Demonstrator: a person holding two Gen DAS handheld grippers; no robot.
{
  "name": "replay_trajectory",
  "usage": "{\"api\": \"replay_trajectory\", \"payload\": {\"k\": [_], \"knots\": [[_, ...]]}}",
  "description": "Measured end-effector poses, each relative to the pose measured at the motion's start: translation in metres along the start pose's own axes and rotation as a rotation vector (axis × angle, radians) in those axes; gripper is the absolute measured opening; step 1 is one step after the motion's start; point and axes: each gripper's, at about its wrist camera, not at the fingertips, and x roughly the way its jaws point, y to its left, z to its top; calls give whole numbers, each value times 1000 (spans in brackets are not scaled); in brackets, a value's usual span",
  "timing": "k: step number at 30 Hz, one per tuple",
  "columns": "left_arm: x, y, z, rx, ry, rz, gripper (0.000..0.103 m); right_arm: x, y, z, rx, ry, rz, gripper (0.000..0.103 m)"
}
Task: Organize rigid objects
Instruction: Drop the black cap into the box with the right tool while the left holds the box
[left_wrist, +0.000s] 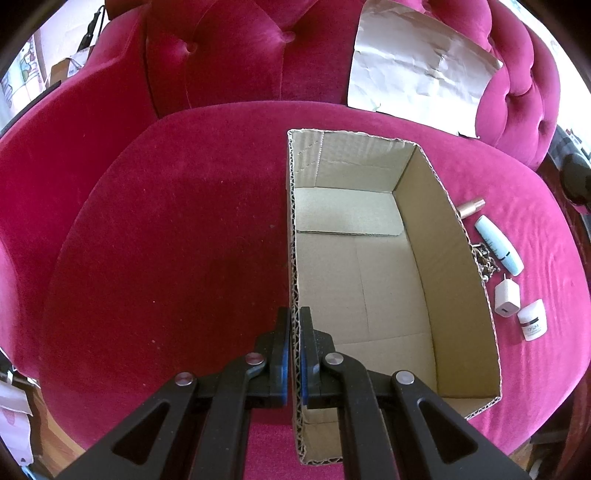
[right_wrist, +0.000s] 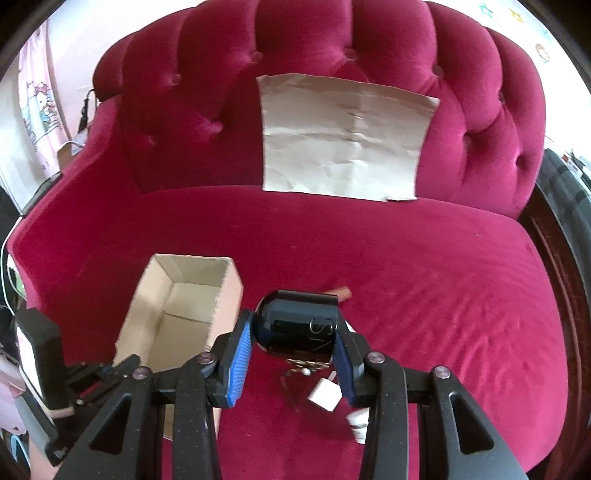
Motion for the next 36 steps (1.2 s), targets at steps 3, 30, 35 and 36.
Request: {"api": "replay_trajectory", "payload": {"k": [3,30,35,36], "knots": [[0,0,1,-7,-2,-7,4,4,14,3,-16,-4,27,42],[0,11,2,-26,4,-53,4,73,89,-20,-124,65,198,43],[-1,10,1,-25,4,-59,4,79,94,-23,-130,80,207,43],[-1,10,1,-25,4,-59,4,78,94,-23,-131,78,210,43]]}}
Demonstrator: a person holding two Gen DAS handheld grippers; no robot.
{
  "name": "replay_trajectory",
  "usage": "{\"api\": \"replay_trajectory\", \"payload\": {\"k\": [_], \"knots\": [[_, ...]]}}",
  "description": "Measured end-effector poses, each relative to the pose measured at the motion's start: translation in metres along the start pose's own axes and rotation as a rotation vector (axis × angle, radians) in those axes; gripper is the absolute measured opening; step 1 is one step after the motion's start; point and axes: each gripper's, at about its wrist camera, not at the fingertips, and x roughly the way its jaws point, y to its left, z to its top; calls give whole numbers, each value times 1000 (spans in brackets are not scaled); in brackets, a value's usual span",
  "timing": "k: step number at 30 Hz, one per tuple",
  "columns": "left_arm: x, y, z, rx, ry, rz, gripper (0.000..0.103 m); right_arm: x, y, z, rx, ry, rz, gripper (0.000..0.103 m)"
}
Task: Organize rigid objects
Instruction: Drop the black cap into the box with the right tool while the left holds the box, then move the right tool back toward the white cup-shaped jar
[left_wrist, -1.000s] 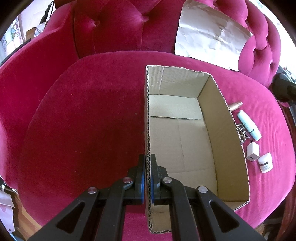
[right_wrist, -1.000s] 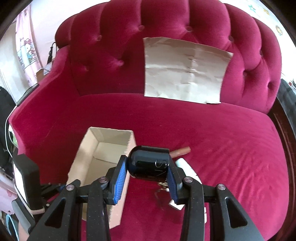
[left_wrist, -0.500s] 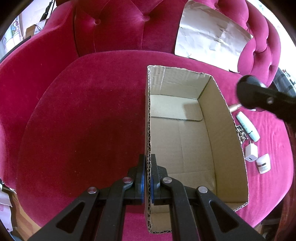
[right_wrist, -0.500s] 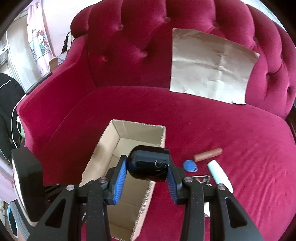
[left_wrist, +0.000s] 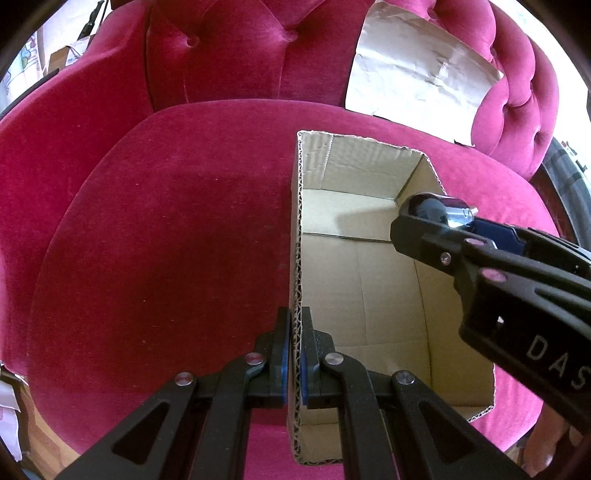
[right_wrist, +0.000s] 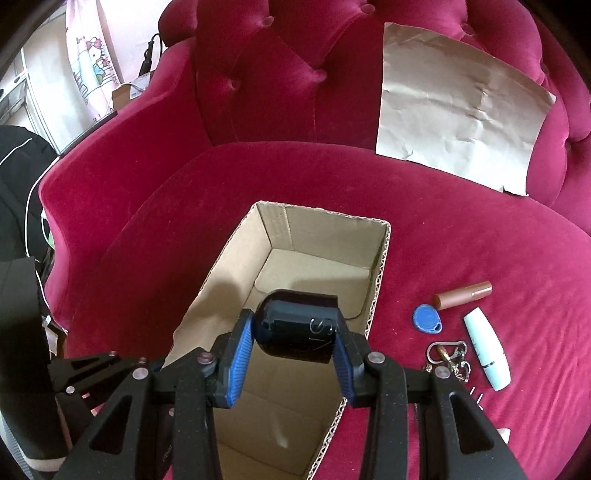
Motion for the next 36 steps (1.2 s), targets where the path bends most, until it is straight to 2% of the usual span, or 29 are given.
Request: {"api": "replay_trajectory", "payload": {"k": [6,8,9,11,13,15,18,21,36], "knots": [[0,0,0,-2,-1,2,4,-1,2,2,-10,-6,5,44],[0,1,0,-1,-1,1,4,-3,4,2,-17,-14,-4,48],[0,1,0,-1,-1,1,4,-5,5,2,-21,-24,-8,57],[0,1,0,-1,0,-1,4,-9,6,4,-24,-44,-18,67],[1,0,1,-2,-2,-2,4,-12,6,5,-21,-56,-36,80],[1,-1,1,1,-2,0,4,-13,4,6,-21,-62,-51,85],[1,0,1,-4,-2,-2,4,-12,1,7,-18,-55,-75,99],[1,0,2,-3,-2,-2,4,-11,-2,7,-12,-52,-80,103],[2,-3,2,3,-5,9,4,-26,-21,6,22,-59,-118,103]]}}
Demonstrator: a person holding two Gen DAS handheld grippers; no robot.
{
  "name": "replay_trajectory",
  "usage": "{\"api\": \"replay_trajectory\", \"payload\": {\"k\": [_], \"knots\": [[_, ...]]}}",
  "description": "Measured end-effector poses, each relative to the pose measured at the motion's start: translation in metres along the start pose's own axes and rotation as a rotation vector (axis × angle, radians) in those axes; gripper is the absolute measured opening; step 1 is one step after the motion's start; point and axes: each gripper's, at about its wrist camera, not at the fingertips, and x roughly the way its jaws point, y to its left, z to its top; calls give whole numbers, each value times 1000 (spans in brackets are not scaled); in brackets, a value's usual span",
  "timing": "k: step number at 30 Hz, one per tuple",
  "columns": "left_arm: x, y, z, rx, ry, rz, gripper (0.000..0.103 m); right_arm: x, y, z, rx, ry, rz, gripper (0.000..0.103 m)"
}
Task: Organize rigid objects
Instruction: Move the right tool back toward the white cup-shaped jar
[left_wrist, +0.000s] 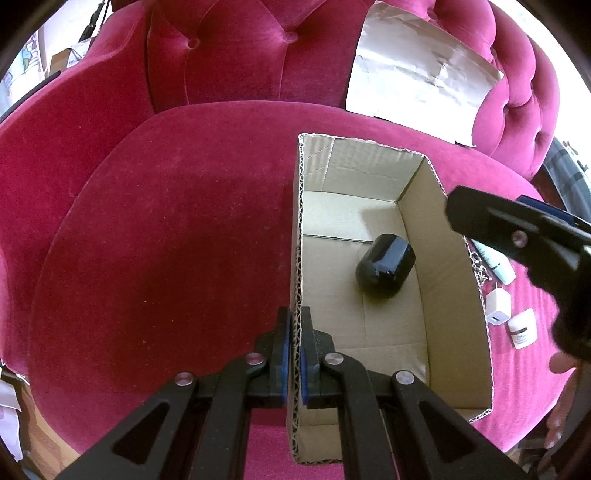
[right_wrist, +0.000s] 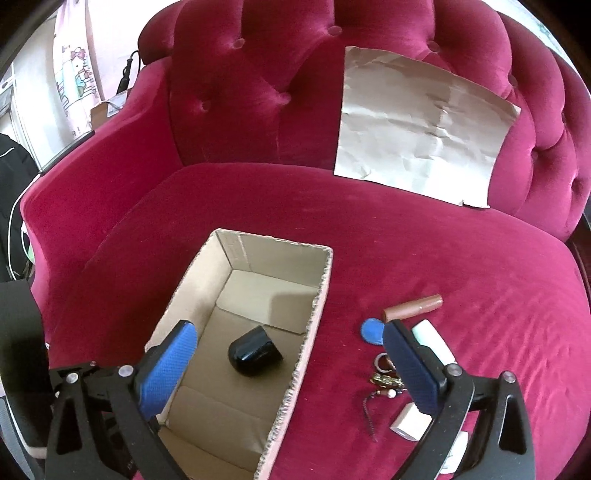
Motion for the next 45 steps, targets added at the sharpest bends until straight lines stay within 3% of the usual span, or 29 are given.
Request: {"api": "replay_trajectory", "payload": {"k": [21,32,45], "knots": [[-1,-4,-1,-3,-4,18,4,-30,-64,-13,61,10,-78,103],[0,-6,-1,-6,-4,26,4,-34,-99,-45,67,65,-140,103],[1,-7,-1,-3,-3,37,4,-22,-127,-89,74,146,-156,103]]}}
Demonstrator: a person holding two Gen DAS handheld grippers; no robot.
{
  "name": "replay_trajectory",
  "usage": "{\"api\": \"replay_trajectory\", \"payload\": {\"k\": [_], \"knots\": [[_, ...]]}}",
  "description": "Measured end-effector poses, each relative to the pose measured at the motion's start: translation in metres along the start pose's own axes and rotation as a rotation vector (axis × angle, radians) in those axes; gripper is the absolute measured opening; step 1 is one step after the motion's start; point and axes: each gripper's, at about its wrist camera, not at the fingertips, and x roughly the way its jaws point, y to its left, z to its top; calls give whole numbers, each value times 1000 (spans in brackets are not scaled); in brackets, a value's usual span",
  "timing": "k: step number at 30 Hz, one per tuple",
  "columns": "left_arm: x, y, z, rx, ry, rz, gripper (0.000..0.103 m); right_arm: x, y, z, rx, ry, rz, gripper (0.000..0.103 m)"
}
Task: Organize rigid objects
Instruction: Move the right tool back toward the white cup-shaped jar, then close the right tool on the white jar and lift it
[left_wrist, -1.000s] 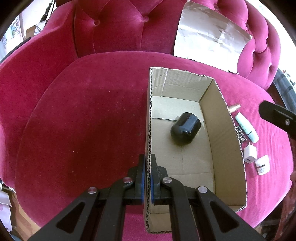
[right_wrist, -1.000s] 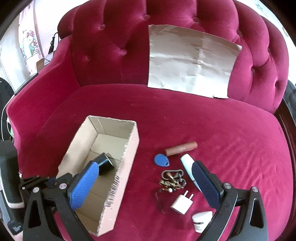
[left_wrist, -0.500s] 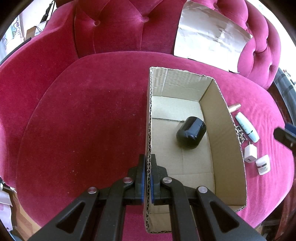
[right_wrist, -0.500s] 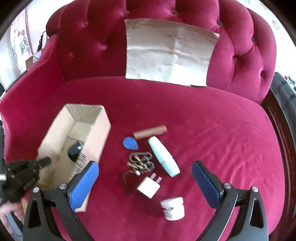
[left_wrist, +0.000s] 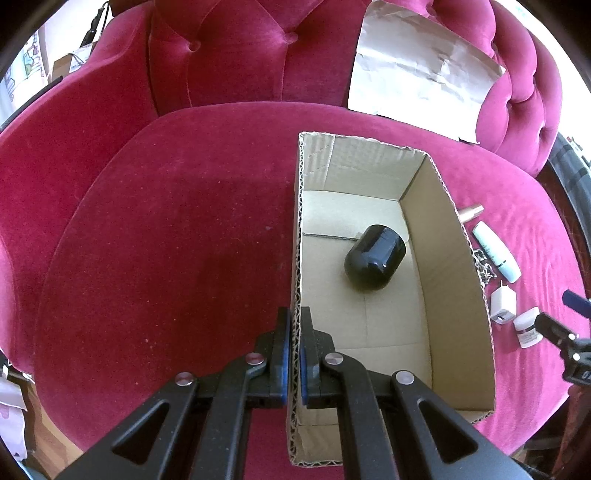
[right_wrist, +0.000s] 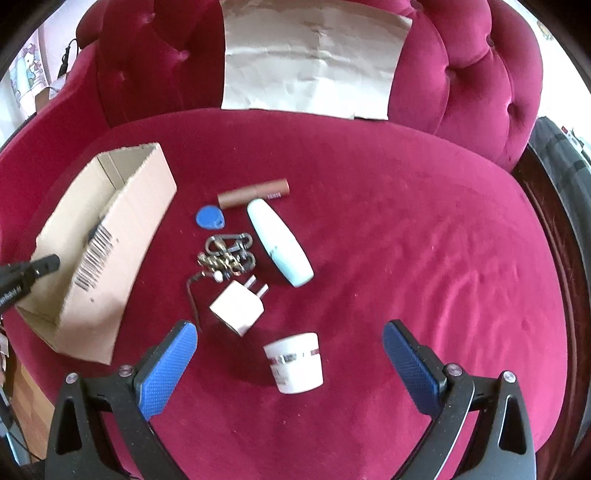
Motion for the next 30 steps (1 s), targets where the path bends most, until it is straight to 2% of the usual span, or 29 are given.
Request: {"api": "replay_trajectory", "payload": {"k": [9,21,23,25,26,27,28,30], "knots": [[0,0,0,-2,0,-2,4,18,-11,-19,7,19,6,103],[0,0,-2,-6,-1,-2,4,31,-15,-23,35,60,40,101],[0,0,-1,-5,0,-1,4,30,-14,-23,31,56,43,96],[0,-1,-1,-5,-1,-1,4,30,-14,-24,27,59,42,80],[1,-1,-1,-5,0,-1,4,31,-13,-25,27,64,46,75],[1,-1,-1,-5,0,-1,4,33,-14,-24,27,69,52,62],[1,-1,-1,-6,0,-1,4,33,-13,-23,23,77,59,42],[0,-1,-1,-5,0,0,4,33,-11,-23,10,82,75,38]]}}
